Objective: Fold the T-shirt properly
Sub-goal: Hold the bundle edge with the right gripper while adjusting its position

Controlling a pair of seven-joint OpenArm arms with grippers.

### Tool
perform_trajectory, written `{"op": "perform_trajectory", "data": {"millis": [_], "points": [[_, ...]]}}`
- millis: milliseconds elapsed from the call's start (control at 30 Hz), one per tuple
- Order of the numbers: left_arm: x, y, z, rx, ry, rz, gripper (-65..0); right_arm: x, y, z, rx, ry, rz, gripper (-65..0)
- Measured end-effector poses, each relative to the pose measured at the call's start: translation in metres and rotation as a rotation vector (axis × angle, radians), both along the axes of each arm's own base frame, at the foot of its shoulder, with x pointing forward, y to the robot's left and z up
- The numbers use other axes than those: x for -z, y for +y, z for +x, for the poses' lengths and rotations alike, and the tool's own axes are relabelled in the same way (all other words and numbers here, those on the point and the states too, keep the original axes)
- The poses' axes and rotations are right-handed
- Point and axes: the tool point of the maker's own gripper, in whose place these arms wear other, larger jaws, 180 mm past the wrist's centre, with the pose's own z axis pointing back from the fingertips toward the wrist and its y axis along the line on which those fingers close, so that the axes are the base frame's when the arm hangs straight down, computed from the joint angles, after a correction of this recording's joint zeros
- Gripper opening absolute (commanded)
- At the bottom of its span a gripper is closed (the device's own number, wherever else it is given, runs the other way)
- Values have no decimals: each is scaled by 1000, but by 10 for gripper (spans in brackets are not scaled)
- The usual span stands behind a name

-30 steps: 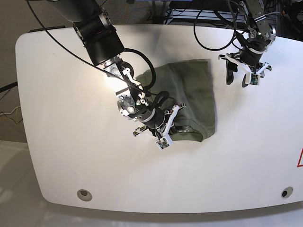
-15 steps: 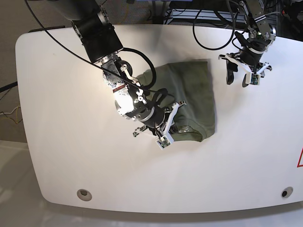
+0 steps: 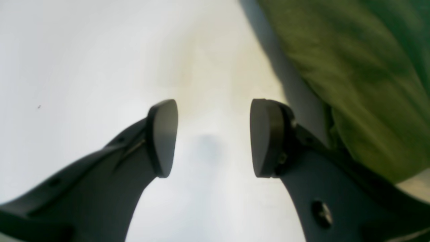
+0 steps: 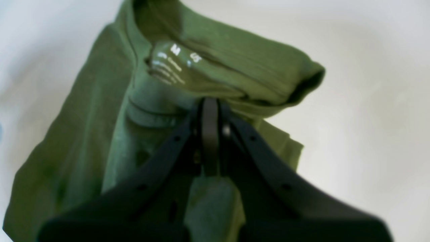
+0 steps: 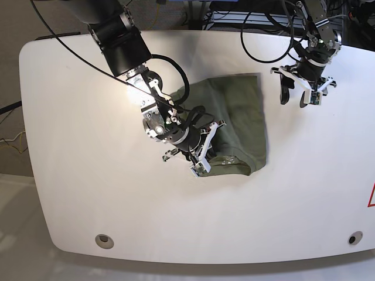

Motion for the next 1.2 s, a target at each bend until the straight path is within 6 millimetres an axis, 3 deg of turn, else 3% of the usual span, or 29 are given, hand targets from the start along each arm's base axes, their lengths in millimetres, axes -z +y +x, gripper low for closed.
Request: {"op": "perform_trajectory", "data": {"millis": [167,467,633,933,1200], "points": [[0,0,0,0,-1,-1,-324,11,4,7,11,30,-7,-650],[0,1,-1,-1,2,1,-324,10,22,29,18,2,39,-650],[0,1,-1,-3,1,1,-324,12,20,42,31,9,20,-650],[2,1,-3,-4,8,1,-324,-5,14,69,47,-47,17,-650],[2,0,-3,-1,7,0,-324,0,1,65,49,-21,-16,-650]]}}
